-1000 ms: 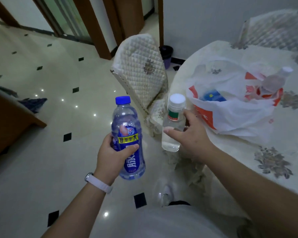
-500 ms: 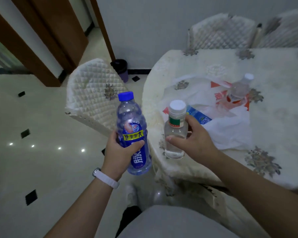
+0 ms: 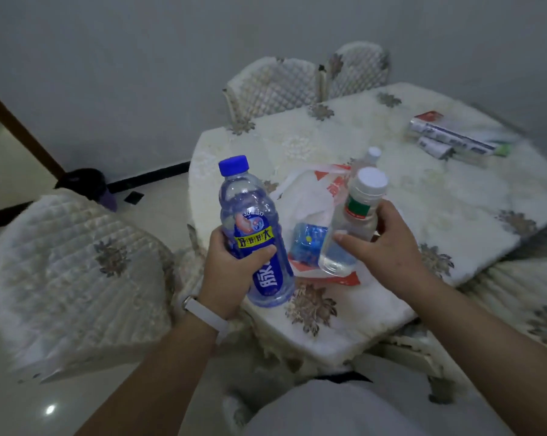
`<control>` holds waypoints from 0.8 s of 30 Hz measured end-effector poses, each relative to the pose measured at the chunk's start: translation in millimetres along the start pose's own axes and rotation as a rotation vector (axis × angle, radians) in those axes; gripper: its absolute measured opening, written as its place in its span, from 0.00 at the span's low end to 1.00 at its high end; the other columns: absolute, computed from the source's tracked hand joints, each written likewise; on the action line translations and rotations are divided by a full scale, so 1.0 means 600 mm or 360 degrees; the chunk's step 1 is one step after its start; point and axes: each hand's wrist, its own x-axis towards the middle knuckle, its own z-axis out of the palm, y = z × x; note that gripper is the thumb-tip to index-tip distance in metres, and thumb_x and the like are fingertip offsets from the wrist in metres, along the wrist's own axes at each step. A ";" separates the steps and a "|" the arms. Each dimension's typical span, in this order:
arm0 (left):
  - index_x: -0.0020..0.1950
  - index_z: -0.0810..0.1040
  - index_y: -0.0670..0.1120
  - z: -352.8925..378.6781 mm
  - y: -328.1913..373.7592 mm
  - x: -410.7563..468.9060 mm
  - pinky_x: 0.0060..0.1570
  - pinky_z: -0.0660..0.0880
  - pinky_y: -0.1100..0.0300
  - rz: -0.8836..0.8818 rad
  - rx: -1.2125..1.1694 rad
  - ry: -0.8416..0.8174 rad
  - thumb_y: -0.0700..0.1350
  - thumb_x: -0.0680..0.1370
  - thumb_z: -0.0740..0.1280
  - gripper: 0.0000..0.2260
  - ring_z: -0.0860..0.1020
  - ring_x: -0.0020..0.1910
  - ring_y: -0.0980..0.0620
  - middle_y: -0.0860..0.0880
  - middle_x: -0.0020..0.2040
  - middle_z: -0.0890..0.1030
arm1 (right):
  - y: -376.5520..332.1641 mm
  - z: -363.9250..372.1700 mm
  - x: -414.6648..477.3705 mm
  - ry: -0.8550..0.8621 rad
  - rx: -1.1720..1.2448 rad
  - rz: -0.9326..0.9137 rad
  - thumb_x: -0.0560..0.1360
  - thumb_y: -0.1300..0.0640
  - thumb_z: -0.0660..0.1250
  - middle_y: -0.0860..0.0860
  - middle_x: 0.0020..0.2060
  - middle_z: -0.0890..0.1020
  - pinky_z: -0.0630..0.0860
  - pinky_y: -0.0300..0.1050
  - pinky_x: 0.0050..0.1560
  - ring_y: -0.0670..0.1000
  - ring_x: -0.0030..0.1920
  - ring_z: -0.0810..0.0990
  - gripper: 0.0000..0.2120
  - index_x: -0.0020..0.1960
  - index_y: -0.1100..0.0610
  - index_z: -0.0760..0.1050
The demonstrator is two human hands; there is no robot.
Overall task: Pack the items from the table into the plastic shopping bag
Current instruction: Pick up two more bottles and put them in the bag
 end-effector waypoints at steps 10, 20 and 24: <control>0.59 0.68 0.44 0.135 0.000 0.110 0.45 0.81 0.56 -0.0014 -0.0049 -0.0048 0.35 0.67 0.78 0.26 0.83 0.48 0.51 0.46 0.53 0.80 | 0.047 -0.045 0.075 0.0439 0.0079 0.0188 0.67 0.53 0.78 0.43 0.52 0.79 0.74 0.40 0.50 0.40 0.51 0.79 0.28 0.61 0.50 0.68; 0.59 0.69 0.46 0.286 -0.037 0.232 0.44 0.80 0.59 -0.0023 0.0248 0.0031 0.36 0.66 0.79 0.27 0.81 0.49 0.52 0.48 0.53 0.80 | 0.158 -0.042 0.217 0.0188 0.0197 0.0341 0.66 0.51 0.79 0.39 0.58 0.75 0.74 0.45 0.59 0.45 0.60 0.75 0.36 0.68 0.46 0.64; 0.58 0.69 0.49 0.320 -0.073 0.258 0.47 0.81 0.56 -0.0030 0.0440 0.0019 0.38 0.65 0.80 0.29 0.81 0.49 0.54 0.52 0.53 0.80 | 0.189 -0.049 0.258 0.0084 0.0128 0.0400 0.67 0.51 0.77 0.40 0.57 0.74 0.71 0.33 0.48 0.44 0.56 0.75 0.35 0.68 0.47 0.64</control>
